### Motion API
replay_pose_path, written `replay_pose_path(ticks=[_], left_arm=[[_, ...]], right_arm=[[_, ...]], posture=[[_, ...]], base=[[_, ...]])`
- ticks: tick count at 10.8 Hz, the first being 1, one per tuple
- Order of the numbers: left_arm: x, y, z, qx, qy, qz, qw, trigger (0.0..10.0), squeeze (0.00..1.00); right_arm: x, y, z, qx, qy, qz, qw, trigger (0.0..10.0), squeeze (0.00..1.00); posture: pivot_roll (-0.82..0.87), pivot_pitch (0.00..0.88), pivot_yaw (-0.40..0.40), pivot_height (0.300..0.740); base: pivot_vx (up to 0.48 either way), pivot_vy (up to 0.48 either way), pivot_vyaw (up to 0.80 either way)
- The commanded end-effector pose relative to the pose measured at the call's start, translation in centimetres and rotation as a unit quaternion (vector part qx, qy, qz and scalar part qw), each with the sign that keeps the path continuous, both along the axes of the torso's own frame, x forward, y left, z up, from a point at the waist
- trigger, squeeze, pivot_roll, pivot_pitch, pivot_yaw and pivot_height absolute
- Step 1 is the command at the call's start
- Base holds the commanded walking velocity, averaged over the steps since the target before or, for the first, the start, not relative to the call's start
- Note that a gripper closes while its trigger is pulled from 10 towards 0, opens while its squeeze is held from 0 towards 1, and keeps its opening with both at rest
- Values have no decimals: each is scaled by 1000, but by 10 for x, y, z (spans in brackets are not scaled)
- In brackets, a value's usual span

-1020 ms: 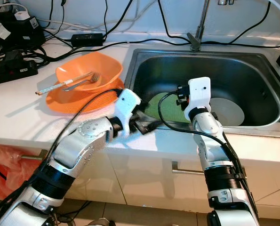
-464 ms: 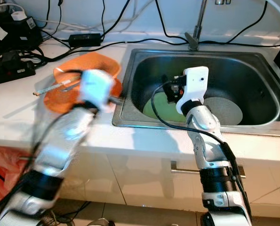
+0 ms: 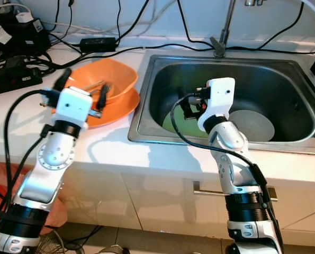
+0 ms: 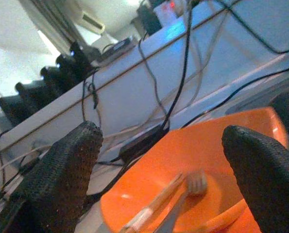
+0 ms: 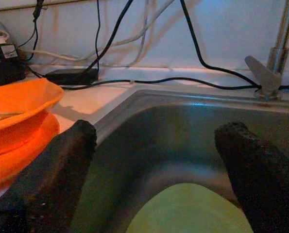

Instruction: Kitchen organization

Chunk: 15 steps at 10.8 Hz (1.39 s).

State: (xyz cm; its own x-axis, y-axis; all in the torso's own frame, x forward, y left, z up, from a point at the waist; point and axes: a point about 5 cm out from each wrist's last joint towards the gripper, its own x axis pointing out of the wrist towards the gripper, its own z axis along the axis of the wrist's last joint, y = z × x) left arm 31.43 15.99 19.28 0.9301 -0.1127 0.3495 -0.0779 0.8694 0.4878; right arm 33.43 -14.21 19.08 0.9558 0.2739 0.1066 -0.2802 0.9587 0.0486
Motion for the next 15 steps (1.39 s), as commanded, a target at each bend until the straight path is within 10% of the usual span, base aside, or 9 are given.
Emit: replay_pose_path(ticks=[1, 2, 3, 4, 7, 15], left_arm=[[1, 13, -6, -8, 9, 30, 999, 10000, 1000], [4, 19, -11, -27, 22, 50, 998, 10000, 1000], [8, 19, -14, -45, 33, 51, 997, 10000, 757], [15, 17, -16, -73, 49, 46, 995, 10000, 0], [20, 16, -16, -85, 52, 37, 994, 10000, 0], [10, -8, -20, -103, 21, -18, 994, 10000, 0]], right_arm=[[-2, -1, 3, 4, -2, 4, 1000, 10000, 1000], [-3, -1, 2, 4, -1, 4, 1000, 10000, 1000], [-3, 0, 3, 4, 0, 5, 1000, 10000, 1000], [-3, -1, 4, 4, 0, 4, 1000, 10000, 961], [-3, -1, 6, 5, -1, 3, 1000, 10000, 0], [-1, 0, 9, 8, -6, -5, 1000, 10000, 0]], posture=[[74, 47, 41, 740], [72, 42, 41, 740], [70, 41, 41, 740], [67, 40, 41, 740], [62, 42, 39, 740], [65, 41, 36, 740]], base=[[0, 0, 0], [0, 0, 0], [0, 0, 0], [0, 0, 0], [0, 0, 0], [0, 0, 0]])
